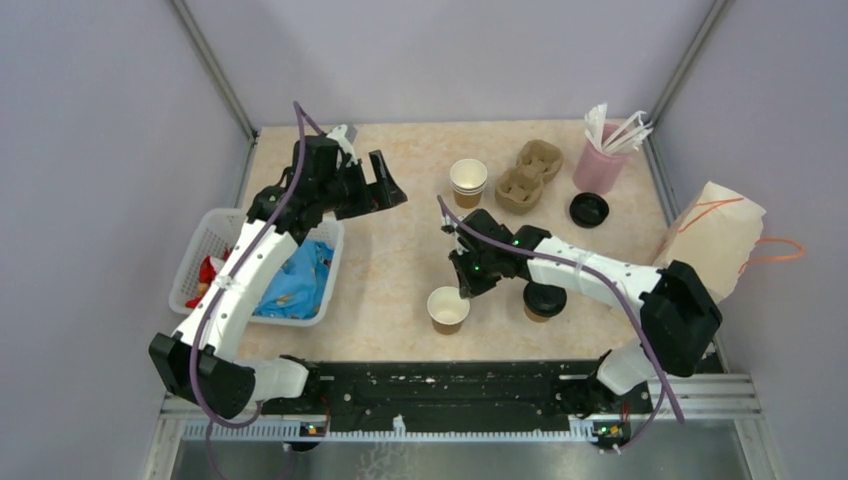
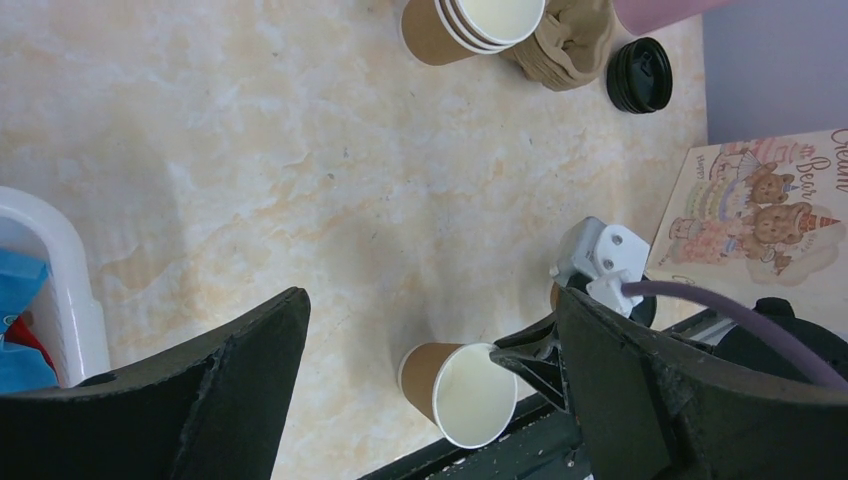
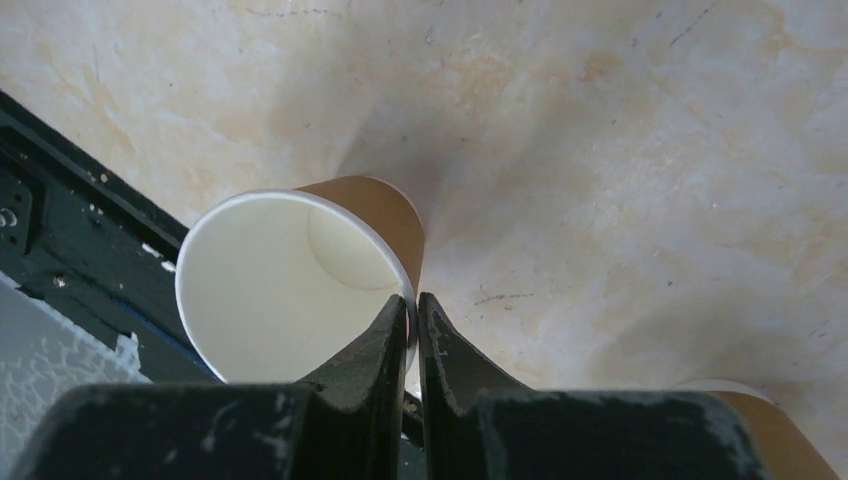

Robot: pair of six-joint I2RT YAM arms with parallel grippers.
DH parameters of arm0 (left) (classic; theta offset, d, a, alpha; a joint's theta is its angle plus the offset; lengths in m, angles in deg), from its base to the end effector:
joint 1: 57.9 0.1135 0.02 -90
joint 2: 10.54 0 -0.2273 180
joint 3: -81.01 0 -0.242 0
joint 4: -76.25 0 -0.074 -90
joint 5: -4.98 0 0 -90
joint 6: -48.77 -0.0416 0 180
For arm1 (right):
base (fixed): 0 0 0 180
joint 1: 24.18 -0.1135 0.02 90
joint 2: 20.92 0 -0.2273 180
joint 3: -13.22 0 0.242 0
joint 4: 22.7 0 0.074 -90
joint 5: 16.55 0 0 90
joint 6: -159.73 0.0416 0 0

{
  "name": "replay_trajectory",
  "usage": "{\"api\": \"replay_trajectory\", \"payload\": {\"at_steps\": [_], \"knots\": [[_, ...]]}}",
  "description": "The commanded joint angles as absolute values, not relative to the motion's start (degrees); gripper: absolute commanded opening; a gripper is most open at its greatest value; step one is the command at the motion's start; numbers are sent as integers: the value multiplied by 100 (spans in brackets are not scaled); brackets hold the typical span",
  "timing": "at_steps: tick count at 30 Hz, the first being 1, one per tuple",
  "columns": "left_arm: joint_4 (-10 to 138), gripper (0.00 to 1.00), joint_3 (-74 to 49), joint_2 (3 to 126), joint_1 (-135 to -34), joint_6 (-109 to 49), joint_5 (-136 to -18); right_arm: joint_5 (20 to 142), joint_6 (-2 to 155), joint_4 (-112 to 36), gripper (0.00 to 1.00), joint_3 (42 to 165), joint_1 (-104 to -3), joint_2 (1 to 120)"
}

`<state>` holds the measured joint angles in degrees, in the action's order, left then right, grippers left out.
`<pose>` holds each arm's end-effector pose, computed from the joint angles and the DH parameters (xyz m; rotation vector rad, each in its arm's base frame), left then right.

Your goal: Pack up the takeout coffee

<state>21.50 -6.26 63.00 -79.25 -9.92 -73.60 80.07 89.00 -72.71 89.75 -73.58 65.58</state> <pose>0.2555 -0.1087 0.3443 -0.0808 2.2732 -0.7218 0.1930 0.2325 0.1986 -0.7482 2.6173 0.5416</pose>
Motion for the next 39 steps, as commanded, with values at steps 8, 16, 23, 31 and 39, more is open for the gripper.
{"api": "replay_trajectory", "payload": {"at_steps": [8, 16, 23, 31, 39], "knots": [[2239, 99, -436, 6254, -7976, -1040, -7399, 6582, 9425, -8209, 52, 9719, -6549, 5313], [2347, 99, -393, 6742, -7997, -1148, -7008, 5579, 8875, -7648, 61, 9605, -4083, 5685], [2341, 99, -495, 7033, -8031, -1314, -6692, 5048, 7949, -6797, 46, 10393, -3280, 7574], [2426, 99, -603, 7287, -8031, -1346, -6510, 5015, 7247, -6628, 33, 11030, -3195, 8620], [2368, 99, -429, 7456, -8027, -1488, -6511, 5077, 7182, -6550, 19, 10975, -3184, 8821]]}}
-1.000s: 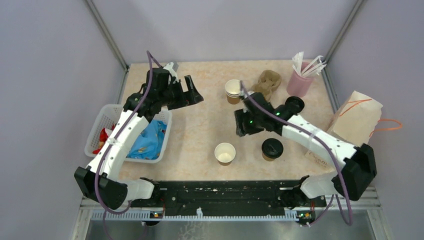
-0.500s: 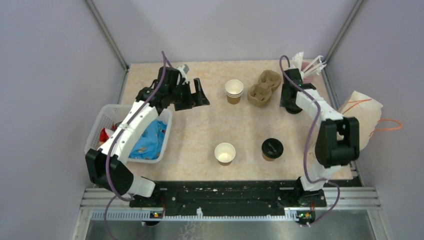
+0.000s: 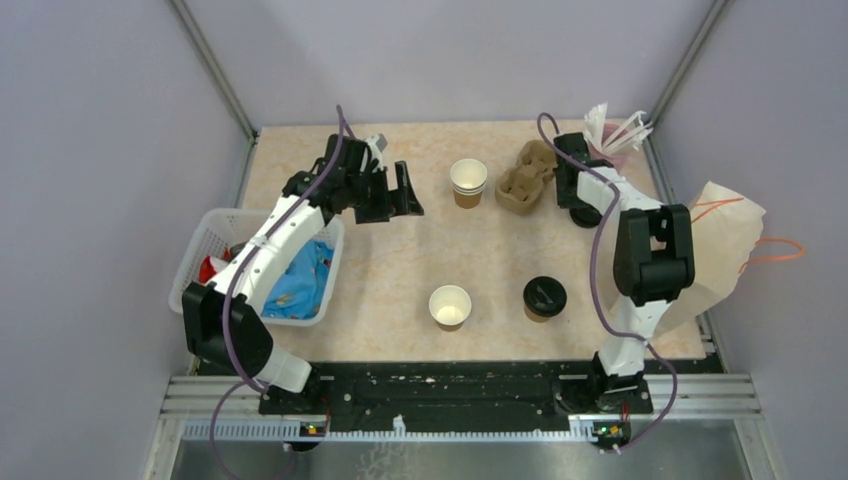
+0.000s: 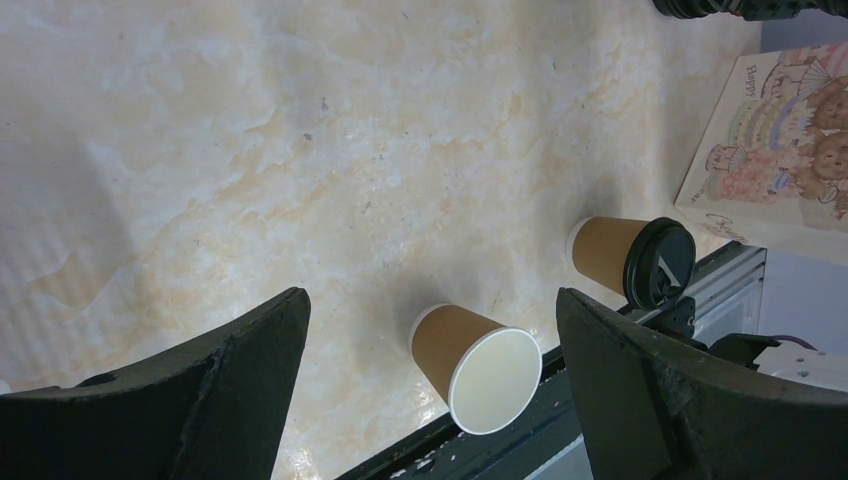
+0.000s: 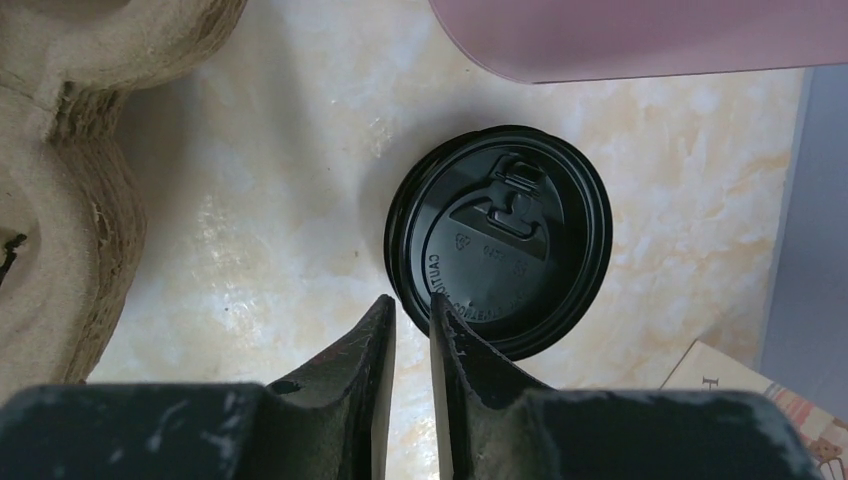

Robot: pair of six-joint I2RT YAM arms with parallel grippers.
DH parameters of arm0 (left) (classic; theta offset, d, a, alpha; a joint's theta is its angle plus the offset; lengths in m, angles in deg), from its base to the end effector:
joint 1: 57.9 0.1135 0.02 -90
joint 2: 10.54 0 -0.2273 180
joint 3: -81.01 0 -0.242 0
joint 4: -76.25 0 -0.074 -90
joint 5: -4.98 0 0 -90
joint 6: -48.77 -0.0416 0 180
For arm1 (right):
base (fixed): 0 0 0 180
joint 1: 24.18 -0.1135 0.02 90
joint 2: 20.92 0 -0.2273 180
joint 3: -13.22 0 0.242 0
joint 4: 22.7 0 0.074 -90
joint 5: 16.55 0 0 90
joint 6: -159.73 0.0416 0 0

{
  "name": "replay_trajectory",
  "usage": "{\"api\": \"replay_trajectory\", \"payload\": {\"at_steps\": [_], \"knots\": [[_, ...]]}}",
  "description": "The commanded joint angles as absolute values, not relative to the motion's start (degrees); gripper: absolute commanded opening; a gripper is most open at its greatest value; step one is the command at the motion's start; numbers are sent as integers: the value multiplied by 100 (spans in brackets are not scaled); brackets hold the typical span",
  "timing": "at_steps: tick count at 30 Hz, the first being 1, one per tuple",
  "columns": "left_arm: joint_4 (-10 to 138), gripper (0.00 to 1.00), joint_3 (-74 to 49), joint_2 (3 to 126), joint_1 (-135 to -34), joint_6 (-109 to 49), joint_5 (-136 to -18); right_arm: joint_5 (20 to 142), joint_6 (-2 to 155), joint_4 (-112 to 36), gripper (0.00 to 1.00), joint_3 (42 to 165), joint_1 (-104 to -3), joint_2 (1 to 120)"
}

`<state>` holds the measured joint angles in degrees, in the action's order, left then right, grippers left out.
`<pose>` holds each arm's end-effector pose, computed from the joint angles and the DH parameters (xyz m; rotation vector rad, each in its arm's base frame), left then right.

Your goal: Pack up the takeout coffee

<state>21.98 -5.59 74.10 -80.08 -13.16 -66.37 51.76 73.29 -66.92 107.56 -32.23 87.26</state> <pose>0.2889 -0.1322 0.2958 0.0385 2.4609 -0.7915 0.3838 0.0388 0.1760 0.0394 2.5261 -0.4078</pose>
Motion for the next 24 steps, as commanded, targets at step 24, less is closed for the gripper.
{"api": "replay_trajectory", "payload": {"at_steps": [24], "knots": [[2286, 99, -267, 7623, -8032, -1575, -6485, 5194, 7115, -6606, 4, 11196, -3113, 9172]]}}
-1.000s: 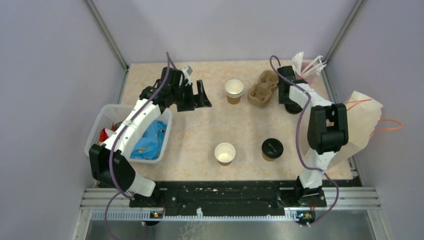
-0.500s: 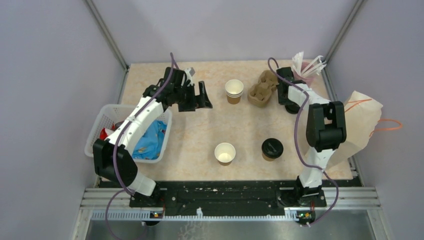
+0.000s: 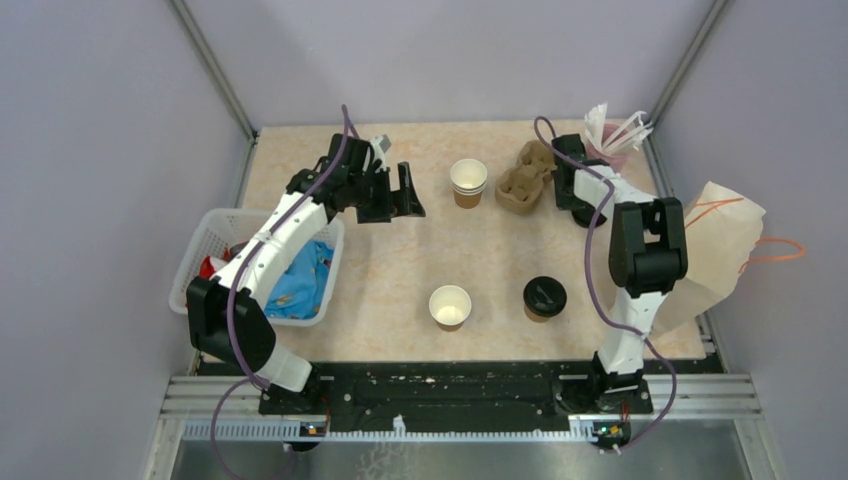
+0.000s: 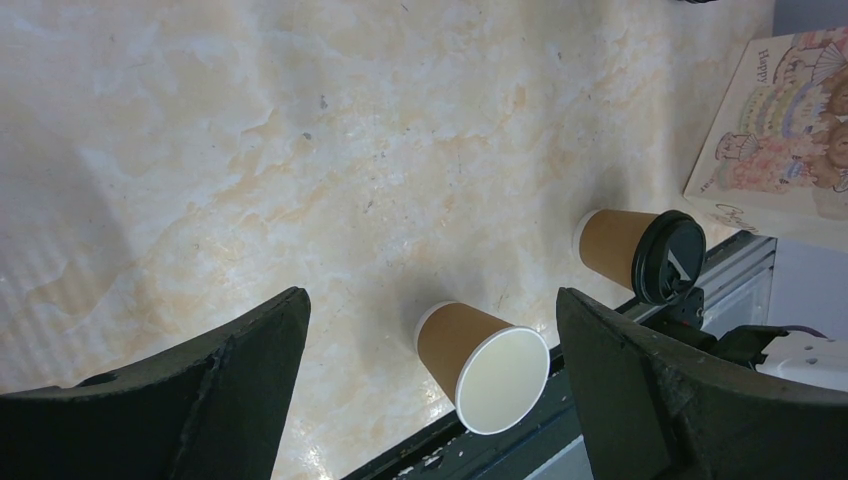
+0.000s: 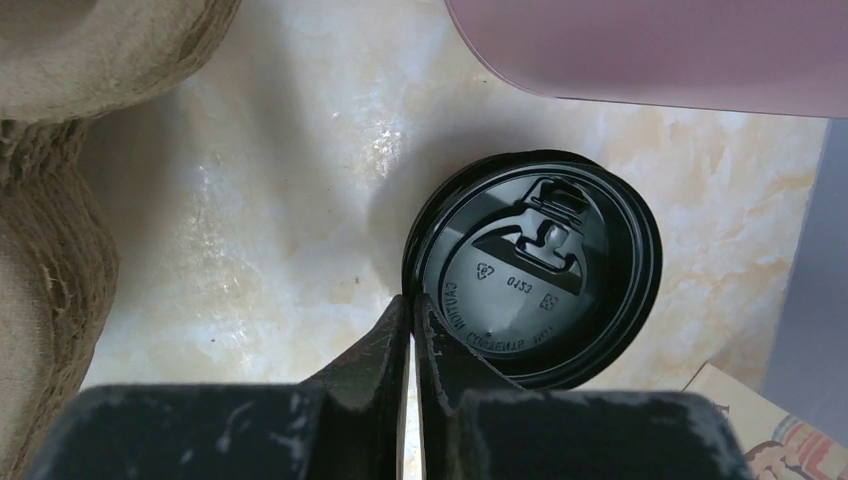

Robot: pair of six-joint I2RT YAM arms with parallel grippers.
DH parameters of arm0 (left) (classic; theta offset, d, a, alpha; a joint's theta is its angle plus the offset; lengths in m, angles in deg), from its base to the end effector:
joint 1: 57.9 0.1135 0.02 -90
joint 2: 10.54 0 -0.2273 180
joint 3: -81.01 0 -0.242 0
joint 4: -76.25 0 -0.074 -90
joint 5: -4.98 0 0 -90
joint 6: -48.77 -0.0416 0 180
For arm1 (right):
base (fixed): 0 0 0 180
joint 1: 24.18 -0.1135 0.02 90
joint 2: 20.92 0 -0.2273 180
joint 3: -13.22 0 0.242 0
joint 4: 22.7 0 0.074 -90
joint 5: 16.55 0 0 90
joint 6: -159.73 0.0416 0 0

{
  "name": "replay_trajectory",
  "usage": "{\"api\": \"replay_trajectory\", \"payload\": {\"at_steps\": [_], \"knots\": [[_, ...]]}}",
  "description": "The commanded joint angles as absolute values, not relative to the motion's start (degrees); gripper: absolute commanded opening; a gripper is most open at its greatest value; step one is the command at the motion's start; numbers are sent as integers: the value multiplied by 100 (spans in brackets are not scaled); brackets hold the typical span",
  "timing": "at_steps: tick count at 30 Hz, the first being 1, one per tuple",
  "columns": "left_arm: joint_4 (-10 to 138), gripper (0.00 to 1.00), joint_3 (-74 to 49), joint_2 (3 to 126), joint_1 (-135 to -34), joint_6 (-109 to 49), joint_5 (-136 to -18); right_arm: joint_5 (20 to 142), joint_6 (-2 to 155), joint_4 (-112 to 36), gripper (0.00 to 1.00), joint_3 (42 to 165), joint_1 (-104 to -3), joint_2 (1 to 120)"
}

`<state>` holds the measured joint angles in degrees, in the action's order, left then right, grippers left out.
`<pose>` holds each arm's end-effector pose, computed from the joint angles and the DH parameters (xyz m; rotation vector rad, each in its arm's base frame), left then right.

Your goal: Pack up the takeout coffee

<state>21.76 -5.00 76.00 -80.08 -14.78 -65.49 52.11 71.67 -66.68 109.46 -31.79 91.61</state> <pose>0.2942 -0.1350 0.2889 0.0754 2.4837 -0.7905 0.3938 0.0373 0.1577 0.0013 2.5679 -0.4249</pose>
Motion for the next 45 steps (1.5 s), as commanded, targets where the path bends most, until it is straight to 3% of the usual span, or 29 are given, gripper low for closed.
{"api": "replay_trajectory", "payload": {"at_steps": [1, 19, 27, 35, 45], "knots": [[2285, 99, -263, 7625, -8032, -1575, -6498, 5196, 7114, -6610, 1, 11202, -3111, 9150], [2249, 98, -800, 7375, -8063, -1121, -6007, 5382, 7455, -6941, 0, 10995, -3112, 7807], [2954, 96, -2317, 6890, -8573, -358, -5323, 7838, 8286, -7462, 0, 10754, -3125, 6638], [3445, 97, -3073, 6961, -9449, 40, -5451, 10035, 9164, -7580, 0, 10223, -3354, 5290], [4464, 90, -3527, 7216, -9822, 553, -5364, 11213, 10566, -7029, 0, 9705, -3889, 4223]]}}
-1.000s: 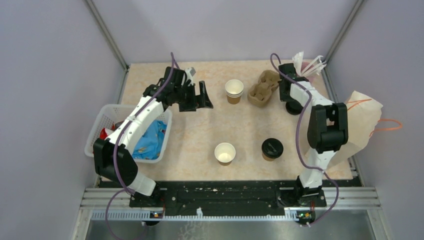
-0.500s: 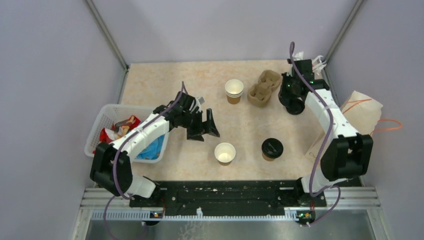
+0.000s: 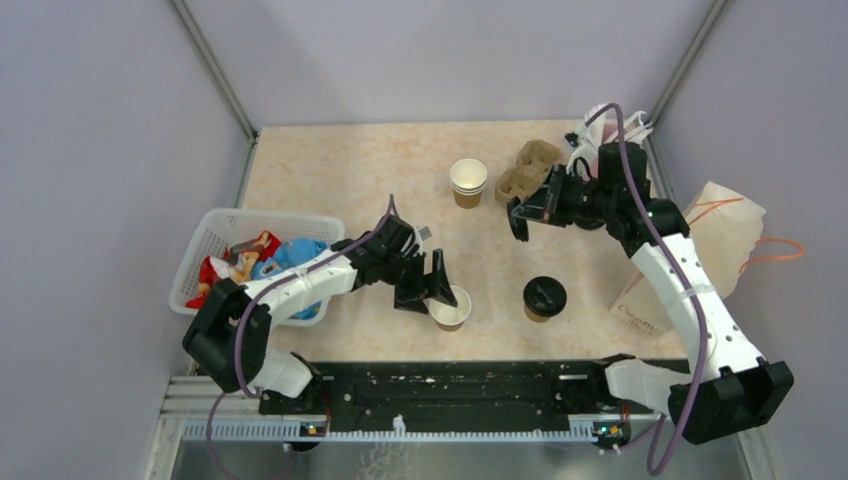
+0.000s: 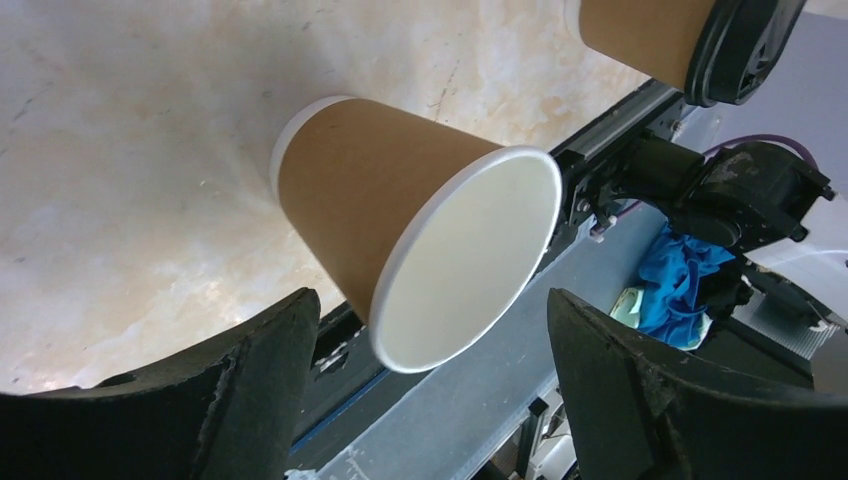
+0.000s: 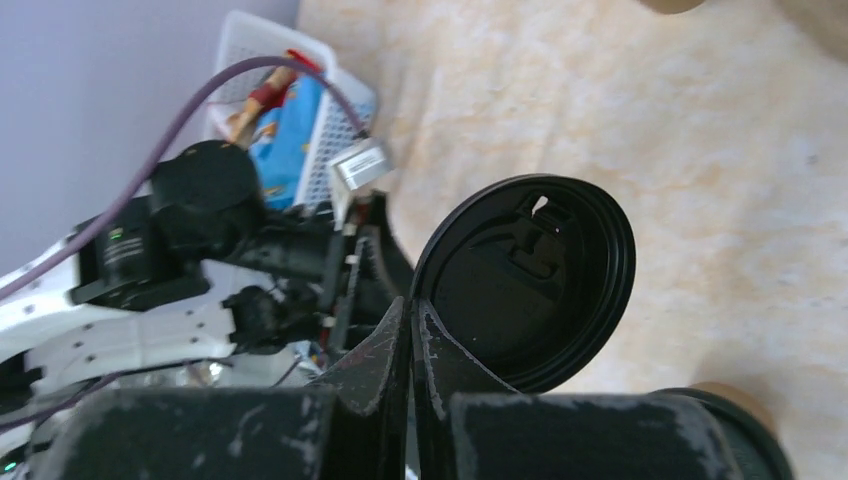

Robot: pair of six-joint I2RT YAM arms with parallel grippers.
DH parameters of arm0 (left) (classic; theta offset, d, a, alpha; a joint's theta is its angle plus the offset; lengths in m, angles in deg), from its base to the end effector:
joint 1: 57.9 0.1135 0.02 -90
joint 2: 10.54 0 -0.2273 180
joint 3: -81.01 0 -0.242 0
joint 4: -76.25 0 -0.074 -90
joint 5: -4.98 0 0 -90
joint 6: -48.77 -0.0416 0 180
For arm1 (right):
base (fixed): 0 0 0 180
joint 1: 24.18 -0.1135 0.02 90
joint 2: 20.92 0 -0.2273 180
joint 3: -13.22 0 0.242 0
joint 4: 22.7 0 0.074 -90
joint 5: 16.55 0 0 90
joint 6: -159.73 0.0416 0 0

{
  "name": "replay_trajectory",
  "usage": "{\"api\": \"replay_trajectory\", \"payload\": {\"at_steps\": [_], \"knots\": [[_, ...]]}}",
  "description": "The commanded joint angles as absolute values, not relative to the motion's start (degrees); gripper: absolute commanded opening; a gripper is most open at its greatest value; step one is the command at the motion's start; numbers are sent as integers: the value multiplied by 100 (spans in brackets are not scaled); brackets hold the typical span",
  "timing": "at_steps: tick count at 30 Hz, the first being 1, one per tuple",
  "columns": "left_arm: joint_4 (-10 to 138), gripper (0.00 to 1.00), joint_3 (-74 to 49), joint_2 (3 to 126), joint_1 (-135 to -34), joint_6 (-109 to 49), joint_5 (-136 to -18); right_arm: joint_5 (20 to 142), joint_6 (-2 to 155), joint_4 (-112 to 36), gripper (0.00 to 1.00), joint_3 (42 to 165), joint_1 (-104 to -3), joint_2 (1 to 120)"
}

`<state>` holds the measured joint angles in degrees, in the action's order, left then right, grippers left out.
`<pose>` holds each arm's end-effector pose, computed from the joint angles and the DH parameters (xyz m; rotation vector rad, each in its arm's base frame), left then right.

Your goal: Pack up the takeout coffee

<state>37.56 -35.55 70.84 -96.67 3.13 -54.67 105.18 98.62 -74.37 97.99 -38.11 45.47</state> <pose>0.2025 -0.1896 0.1719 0.0918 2.8389 -1.1375 0.2374 0.0814 0.3380 -0.0483 2.2312 1.0183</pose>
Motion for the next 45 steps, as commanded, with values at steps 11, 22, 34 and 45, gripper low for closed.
{"api": "replay_trajectory", "payload": {"at_steps": [11, 22, 34, 45], "knots": [[4107, 99, -3358, 6454, -9966, 473, -6283, 12083, 12045, -5701, 0, 9032, -3894, 3878], [4953, 99, -2423, 4550, -9748, 1956, -6601, 11934, 15081, -2169, 0, 8042, -4428, 3914], [5447, 99, -2035, 4923, -9426, 2941, -6582, 11256, 15784, -1133, 0, 8343, -5253, 4379], [5715, 99, -1959, 5136, -9390, 2818, -6405, 11299, 15825, -954, 0, 8301, -5318, 4514]]}}
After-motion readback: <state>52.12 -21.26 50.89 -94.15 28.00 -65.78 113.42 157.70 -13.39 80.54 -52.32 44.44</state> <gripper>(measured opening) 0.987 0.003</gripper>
